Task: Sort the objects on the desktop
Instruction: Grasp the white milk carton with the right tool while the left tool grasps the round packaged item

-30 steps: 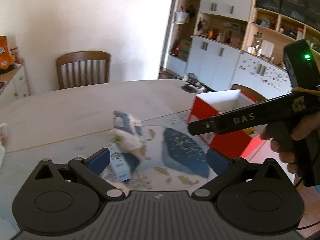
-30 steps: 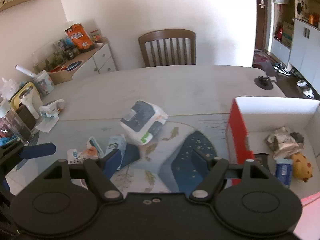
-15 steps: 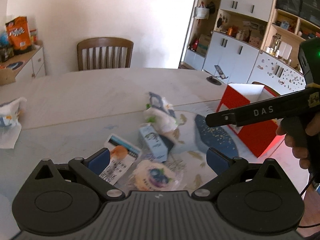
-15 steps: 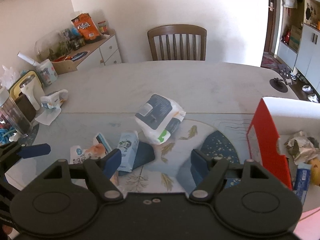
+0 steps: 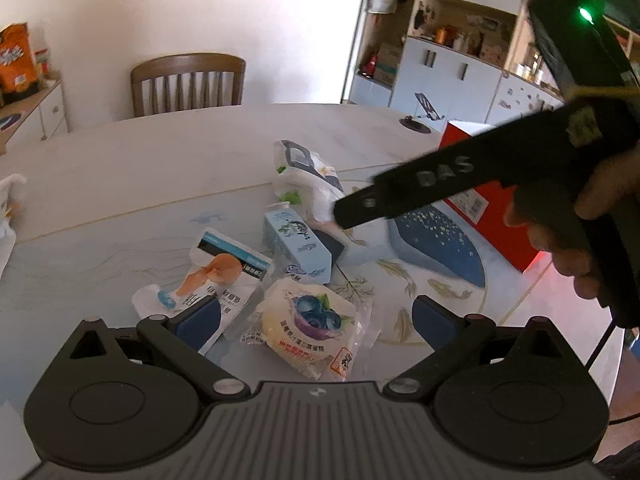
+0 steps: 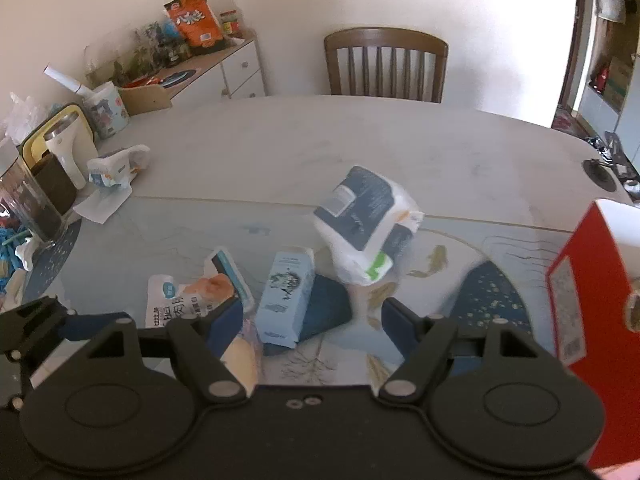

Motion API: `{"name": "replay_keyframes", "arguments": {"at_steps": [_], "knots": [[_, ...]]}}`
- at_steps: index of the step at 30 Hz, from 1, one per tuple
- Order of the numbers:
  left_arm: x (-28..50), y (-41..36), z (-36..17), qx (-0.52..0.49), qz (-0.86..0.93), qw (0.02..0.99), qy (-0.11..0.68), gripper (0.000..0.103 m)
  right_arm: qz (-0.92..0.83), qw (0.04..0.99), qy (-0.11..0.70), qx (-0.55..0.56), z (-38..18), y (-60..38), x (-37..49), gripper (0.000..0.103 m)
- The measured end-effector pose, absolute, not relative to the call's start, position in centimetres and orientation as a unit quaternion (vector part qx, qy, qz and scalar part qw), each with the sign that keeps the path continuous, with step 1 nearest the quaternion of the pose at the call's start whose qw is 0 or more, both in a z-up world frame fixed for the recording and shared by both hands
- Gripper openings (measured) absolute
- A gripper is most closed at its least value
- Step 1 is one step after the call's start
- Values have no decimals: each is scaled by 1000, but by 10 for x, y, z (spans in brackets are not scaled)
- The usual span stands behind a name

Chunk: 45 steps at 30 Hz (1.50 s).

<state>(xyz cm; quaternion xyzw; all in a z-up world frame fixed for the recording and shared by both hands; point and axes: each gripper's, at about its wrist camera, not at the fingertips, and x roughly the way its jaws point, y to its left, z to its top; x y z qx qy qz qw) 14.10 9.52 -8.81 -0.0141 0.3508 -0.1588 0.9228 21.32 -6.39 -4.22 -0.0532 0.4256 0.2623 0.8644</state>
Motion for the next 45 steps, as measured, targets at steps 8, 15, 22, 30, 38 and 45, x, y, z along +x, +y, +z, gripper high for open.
{"name": "replay_keyframes", "arguments": {"at_steps": [8,15,22,30,38,45], "knots": [[155,89,-103,14,-185,920,346,102,267,855,441,-62,-60,-43,225,74],[161,82,-116,27,-199,914,351,102,252,853,454,-48,-75,-29,239,74],[167,81,-123,28,-199,913,355,102,223,852,471,-40,-91,-19,253,64],[173,83,-126,22,-199,913,357,96,204,850,484,-46,-104,-15,260,50],[174,83,-127,15,-200,912,358,90,210,844,491,-41,-109,-14,262,38],[173,85,-126,11,-197,912,359,78,218,842,492,-38,-108,-14,263,30]]}}
